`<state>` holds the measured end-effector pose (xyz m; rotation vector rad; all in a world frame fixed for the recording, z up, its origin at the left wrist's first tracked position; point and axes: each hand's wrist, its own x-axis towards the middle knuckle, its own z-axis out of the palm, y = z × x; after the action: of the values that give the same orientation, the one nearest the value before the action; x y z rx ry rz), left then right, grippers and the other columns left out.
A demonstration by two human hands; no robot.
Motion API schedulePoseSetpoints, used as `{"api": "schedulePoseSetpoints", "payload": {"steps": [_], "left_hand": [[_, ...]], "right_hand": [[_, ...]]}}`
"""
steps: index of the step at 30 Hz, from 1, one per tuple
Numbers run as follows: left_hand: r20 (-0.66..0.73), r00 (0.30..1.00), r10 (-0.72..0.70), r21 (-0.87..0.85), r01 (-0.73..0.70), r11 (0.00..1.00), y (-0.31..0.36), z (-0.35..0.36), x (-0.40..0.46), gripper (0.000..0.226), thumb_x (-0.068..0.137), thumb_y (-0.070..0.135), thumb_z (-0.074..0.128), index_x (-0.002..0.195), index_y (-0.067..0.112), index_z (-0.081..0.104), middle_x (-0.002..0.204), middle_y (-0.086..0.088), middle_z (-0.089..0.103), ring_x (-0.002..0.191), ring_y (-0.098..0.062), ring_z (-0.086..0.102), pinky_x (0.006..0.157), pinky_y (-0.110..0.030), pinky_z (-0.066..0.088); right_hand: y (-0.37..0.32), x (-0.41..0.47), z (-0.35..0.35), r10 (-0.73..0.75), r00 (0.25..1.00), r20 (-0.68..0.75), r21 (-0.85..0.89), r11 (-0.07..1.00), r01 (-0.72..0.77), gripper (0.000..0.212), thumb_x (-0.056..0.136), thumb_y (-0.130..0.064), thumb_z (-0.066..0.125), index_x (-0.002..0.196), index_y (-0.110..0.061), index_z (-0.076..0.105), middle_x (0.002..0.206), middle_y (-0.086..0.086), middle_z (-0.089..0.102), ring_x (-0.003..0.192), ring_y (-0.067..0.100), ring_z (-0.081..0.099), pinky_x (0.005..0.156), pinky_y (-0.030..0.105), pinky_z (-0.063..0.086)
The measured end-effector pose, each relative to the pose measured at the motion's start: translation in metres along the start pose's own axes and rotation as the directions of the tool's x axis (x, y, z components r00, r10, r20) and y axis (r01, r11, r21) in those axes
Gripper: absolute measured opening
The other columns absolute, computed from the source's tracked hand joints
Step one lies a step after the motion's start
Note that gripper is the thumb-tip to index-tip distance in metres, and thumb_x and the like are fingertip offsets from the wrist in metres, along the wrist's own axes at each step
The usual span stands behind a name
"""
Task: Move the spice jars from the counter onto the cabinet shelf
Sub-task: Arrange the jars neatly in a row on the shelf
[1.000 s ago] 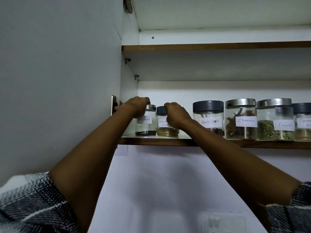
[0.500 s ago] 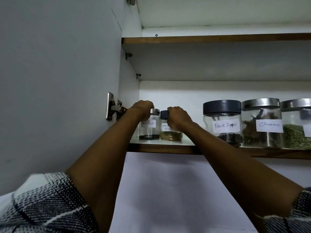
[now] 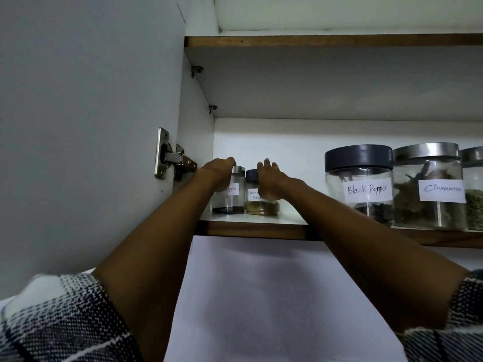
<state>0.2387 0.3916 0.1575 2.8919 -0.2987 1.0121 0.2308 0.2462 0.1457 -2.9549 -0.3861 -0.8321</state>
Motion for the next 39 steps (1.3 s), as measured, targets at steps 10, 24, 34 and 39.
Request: {"api": "schedulePoseSetpoints", "payload": {"steps": [10, 24, 34, 39], "left_hand": [[0.009, 1.0, 0.026, 0.113, -0.027, 0.993, -0.004, 0.012, 0.009, 0.061, 0.088, -0.008, 0.046, 0.144, 0.0, 0.022, 0.149, -0.018, 0.03, 0.137, -0.032, 0.032, 0.114, -0.04, 0.022], [0.026, 0.999, 0.031, 0.162, -0.035, 0.986, -0.006, 0.02, -0.004, 0.08, 0.091, -0.003, 0.045, 0.148, 0.001, -0.011, 0.157, -0.017, -0.012, 0.147, -0.028, -0.004, 0.119, -0.039, 0.003], [-0.252, 0.967, 0.04, -0.128, -0.075, 0.989, 0.009, -0.003, -0.027, 0.067, 0.083, -0.013, 0.048, 0.144, 0.011, 0.032, 0.149, -0.012, 0.037, 0.128, -0.029, 0.046, 0.1, -0.039, 0.044], [-0.394, 0.919, -0.017, -0.244, -0.087, 0.966, 0.029, -0.018, -0.054, 0.036, 0.088, -0.002, 0.048, 0.121, 0.01, 0.058, 0.118, -0.016, 0.062, 0.093, -0.03, 0.059, 0.072, -0.032, 0.045]], "right_hand": [[0.0, 0.011, 0.006, -0.007, 0.998, 0.059, -0.061, 0.998, 0.01, 0.083, 0.092, 0.001, 0.046, 0.145, 0.0, -0.017, 0.153, 0.018, -0.026, 0.144, 0.036, -0.015, 0.118, 0.044, 0.009], [0.0, 0.005, 0.014, -0.024, 0.997, -0.07, -0.127, 0.992, 0.015, 0.087, 0.091, -0.005, 0.05, 0.146, -0.004, -0.017, 0.155, 0.017, -0.021, 0.145, 0.032, -0.014, 0.118, 0.046, -0.003], [-0.02, -0.036, -0.023, -0.455, 0.752, -0.477, -0.451, 0.861, 0.234, 0.032, 0.087, -0.014, 0.055, 0.117, -0.005, 0.056, 0.11, 0.013, 0.063, 0.101, 0.029, 0.057, 0.08, 0.036, 0.044], [-0.019, -0.071, -0.068, -0.603, 0.676, -0.424, -0.549, 0.764, 0.339, 0.027, 0.087, -0.018, 0.054, 0.11, -0.005, 0.058, 0.106, 0.015, 0.064, 0.094, 0.03, 0.059, 0.073, 0.034, 0.039]]}}
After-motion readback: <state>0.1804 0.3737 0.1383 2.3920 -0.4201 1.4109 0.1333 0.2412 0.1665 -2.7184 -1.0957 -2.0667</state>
